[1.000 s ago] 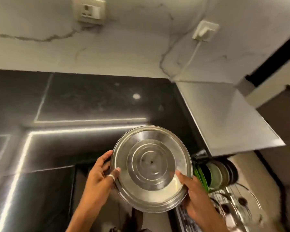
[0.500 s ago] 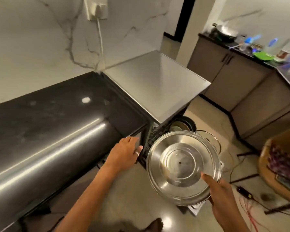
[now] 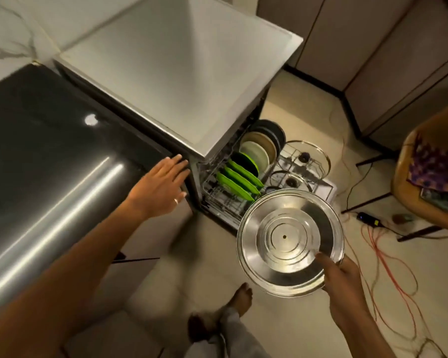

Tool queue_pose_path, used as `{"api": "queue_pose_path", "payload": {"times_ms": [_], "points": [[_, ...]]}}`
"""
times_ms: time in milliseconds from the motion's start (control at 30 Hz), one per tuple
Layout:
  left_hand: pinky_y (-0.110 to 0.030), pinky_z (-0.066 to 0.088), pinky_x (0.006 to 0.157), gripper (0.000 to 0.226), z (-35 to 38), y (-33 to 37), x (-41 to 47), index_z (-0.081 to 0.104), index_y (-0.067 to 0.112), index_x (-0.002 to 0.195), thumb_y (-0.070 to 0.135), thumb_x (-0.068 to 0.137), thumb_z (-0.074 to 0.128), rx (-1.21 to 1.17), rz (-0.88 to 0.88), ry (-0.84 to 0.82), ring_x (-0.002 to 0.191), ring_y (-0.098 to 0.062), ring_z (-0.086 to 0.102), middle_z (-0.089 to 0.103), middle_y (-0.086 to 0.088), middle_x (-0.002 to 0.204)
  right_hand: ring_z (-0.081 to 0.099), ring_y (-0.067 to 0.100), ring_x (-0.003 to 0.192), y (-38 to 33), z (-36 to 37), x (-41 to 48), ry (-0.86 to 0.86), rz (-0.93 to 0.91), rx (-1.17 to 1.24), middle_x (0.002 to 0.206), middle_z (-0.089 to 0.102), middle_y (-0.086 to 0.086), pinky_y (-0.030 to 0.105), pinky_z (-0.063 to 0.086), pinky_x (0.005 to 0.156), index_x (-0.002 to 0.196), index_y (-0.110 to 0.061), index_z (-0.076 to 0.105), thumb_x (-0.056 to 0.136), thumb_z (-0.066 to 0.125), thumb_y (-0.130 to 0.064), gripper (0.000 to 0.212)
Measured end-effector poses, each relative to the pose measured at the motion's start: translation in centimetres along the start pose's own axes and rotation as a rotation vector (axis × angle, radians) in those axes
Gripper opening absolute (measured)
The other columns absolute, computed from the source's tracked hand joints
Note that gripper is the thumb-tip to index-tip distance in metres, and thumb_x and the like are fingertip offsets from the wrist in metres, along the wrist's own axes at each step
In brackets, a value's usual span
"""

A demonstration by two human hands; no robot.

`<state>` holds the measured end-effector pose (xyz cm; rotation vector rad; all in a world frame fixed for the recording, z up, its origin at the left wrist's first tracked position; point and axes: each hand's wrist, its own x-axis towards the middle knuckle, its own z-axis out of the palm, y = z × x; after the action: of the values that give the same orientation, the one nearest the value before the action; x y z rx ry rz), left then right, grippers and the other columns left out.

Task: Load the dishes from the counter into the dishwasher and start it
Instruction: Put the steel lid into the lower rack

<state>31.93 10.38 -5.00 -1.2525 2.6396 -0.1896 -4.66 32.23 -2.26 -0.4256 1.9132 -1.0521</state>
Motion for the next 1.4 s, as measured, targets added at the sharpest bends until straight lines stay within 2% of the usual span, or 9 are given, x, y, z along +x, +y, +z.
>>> {"api": "queue_pose_path", "payload": {"times_ms": [100,233,367,633,800,900,1033,1200,1400], "points": [[-0.046,0.011,0.127,0.072,1.1,-0.4,0.3,0.039,0.005,0.151,0.054,0.100,0.036,-0.028,-0.023,0.039,0.153,-0.022,0.004,0.027,-0.012,0.164,0.071,0.030,0.100,1.3,0.5,1.7,0.013,0.053,0.009,0.104,0.076,0.009,0.047,0.054,0.085,0.118,-0.016,0.070,0.095,0.063,-0.009,0.026],[-0.047,0.014,0.126,0.074,0.9,-0.4,0.4,0.038,0.003,0.151,0.056,0.099,0.040,-0.049,-0.034,0.059,0.154,-0.026,0.016,0.025,-0.015,0.164,0.070,0.032,0.099,1.7,2.4,3.2,0.012,0.124,0.016,0.104,0.075,0.011,0.045,0.054,0.080,0.115,-0.015,0.070,0.095,0.061,-0.006,0.024],[-0.047,0.019,0.125,0.074,0.4,-0.3,0.5,0.039,0.004,0.151,0.058,0.101,0.040,-0.012,-0.051,0.030,0.153,-0.029,0.024,0.028,-0.015,0.164,0.068,0.025,0.099,0.6,4.6,4.1,0.003,0.157,0.031,0.105,0.074,0.004,0.045,0.053,0.086,0.109,-0.023,0.069,0.096,0.060,-0.005,0.024],[-0.047,0.017,0.125,0.075,0.2,-0.4,0.7,0.033,0.004,0.154,0.059,0.103,0.035,-0.071,-0.055,0.004,0.154,-0.026,0.019,0.023,-0.014,0.165,0.069,0.022,0.094,-1.1,7.8,5.9,0.045,0.203,0.042,0.104,0.073,0.005,0.036,0.054,0.071,0.113,-0.019,0.067,0.097,0.059,-0.005,0.023],[-0.047,0.016,0.126,0.078,0.2,-0.7,1.0,0.026,0.004,0.156,0.059,0.101,0.035,-0.157,-0.027,0.007,0.156,-0.027,0.012,0.018,-0.015,0.167,0.070,0.028,0.095,-0.9,8.8,6.8,0.112,0.263,0.023,0.102,0.075,0.008,0.043,0.057,0.081,0.101,-0.022,0.069,0.096,0.058,-0.005,0.021],[-0.047,0.019,0.125,0.071,-0.7,-0.3,3.5,0.032,0.004,0.154,0.051,0.102,0.045,-0.169,0.091,0.114,0.155,-0.031,0.017,0.024,-0.016,0.165,0.070,0.026,0.094,-0.3,9.6,7.1,0.149,0.290,0.056,0.101,0.074,0.008,0.039,0.055,0.076,0.097,-0.024,0.067,0.096,0.057,-0.005,0.022],[-0.049,0.024,0.123,0.060,-3.0,0.1,9.0,0.038,0.006,0.151,0.045,0.106,0.043,-0.105,0.343,0.222,0.151,-0.032,0.029,0.037,-0.017,0.159,0.070,0.029,0.096,0.8,10.1,7.8,0.199,0.328,0.086,0.101,0.075,0.009,0.045,0.057,0.082,0.099,-0.022,0.069,0.095,0.058,-0.005,0.021],[-0.049,0.030,0.120,0.053,-3.4,-0.1,15.1,0.052,0.006,0.141,0.044,0.106,0.042,-0.018,0.634,0.107,0.136,-0.034,0.049,0.059,-0.017,0.141,0.071,0.028,0.096,3.5,9.9,9.2,0.263,0.399,0.145,0.102,0.075,0.009,0.039,0.057,0.075,0.104,-0.017,0.069,0.093,0.061,-0.006,0.018],[-0.048,0.043,0.103,0.051,-0.7,0.5,17.3,0.066,0.009,0.119,0.047,0.107,0.035,0.008,0.781,0.002,0.114,-0.034,0.061,0.070,-0.015,0.116,0.069,0.025,0.093,8.6,9.9,12.2,0.354,0.553,0.332,0.102,0.073,0.010,0.036,0.058,0.066,0.100,-0.017,0.068,0.092,0.063,-0.006,0.015]]}}
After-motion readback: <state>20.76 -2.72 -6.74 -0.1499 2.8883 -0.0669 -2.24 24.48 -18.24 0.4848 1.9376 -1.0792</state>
